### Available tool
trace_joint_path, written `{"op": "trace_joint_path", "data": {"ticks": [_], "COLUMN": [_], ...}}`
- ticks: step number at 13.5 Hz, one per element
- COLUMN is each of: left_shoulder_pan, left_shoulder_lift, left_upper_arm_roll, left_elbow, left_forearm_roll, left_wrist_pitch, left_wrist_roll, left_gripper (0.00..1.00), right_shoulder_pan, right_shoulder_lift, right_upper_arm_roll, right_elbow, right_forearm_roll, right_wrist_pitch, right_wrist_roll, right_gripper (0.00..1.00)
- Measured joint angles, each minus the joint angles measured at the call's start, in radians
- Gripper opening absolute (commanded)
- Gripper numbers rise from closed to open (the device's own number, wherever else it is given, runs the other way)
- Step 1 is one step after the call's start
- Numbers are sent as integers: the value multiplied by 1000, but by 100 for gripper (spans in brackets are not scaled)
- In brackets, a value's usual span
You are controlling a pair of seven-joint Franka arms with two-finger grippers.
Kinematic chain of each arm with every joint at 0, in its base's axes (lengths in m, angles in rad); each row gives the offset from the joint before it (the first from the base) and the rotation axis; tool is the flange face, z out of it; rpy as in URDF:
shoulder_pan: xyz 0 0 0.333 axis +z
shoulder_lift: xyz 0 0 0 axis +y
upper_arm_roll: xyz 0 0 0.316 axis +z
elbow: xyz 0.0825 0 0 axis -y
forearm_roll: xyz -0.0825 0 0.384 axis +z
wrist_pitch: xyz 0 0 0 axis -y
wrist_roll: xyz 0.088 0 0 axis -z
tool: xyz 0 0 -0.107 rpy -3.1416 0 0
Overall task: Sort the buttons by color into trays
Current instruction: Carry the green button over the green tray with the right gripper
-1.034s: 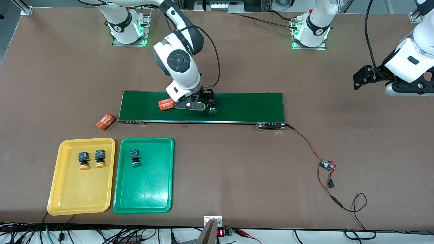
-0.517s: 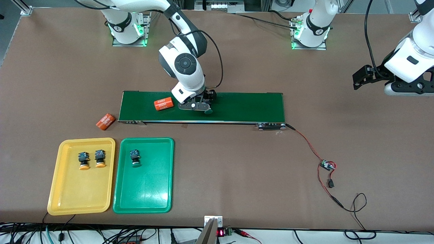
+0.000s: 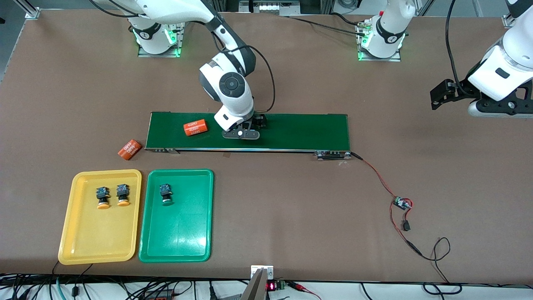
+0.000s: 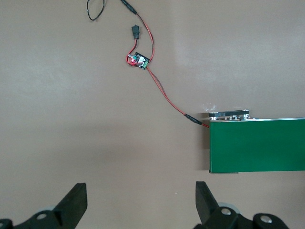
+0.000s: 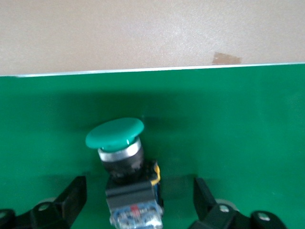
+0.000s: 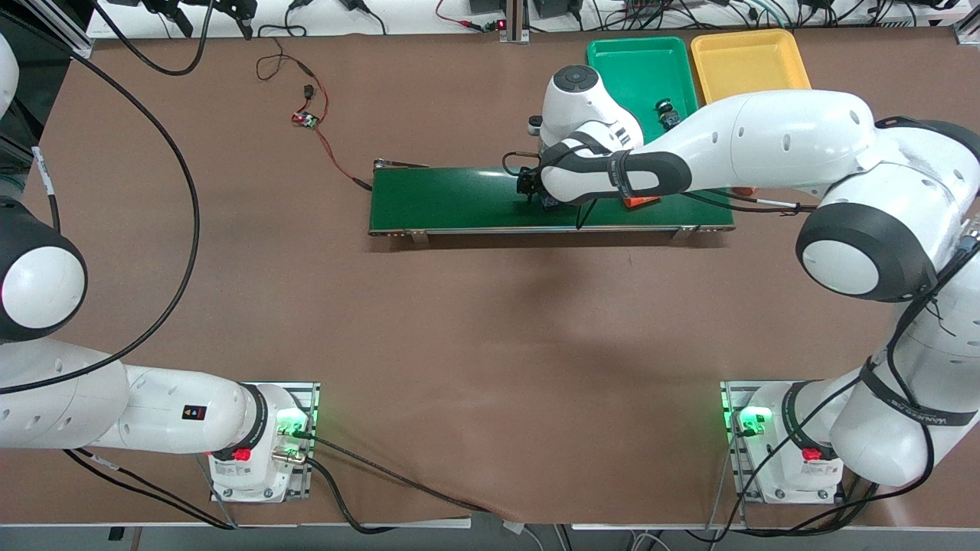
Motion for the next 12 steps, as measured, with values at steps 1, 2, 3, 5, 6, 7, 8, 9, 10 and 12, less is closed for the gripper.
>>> {"op": "trace_joint_path", "data": {"ticks": [1, 2, 3, 5, 6, 7, 8, 9, 10, 12], "left_shoulder_pan": [0, 0, 0, -2, -2, -3, -3, -3, -3, -3], "left_shoulder_lift": [0, 0, 0, 0, 1, 2, 3, 5, 6, 8], "left_upper_arm_roll": [0, 0, -1, -2, -2, -3, -3, -3, -3, -3], "left_elbow": [2, 3, 3, 3, 3, 3, 3, 3, 3, 4], "left_forearm_roll": [0, -1, -1, -1, -1, -1, -1, -1, -1, -1], "left_wrist_pitch": [0, 0, 0, 0, 0, 0, 0, 0, 0, 0], "left_wrist_roll": [0, 0, 0, 0, 0, 0, 0, 0, 0, 0], "left_gripper": [100, 100, 100, 100, 100, 100, 100, 100, 100, 100], "right_shoulder_pan": [-2, -7, -14, -25, -32, -40, -52, -68, -92, -160], "right_shoulder_lift": [2, -2, -7, -17, -22, -28, -33, -35, -36, -34], "right_upper_arm_roll": [-1, -2, -3, -3, -3, -3, -4, -5, -7, -12], "right_elbow": [0, 3, 6, 14, 18, 26, 36, 48, 60, 66], "right_forearm_roll": [0, 1, 1, 1, 1, 1, 1, 1, 0, 0], "right_wrist_pitch": [1, 1, 1, 1, 1, 1, 1, 1, 1, 1], "right_wrist_roll": [0, 1, 1, 6, 9, 11, 12, 12, 5, -69], "right_gripper": [13, 6, 4, 2, 1, 0, 0, 0, 0, 0]}}
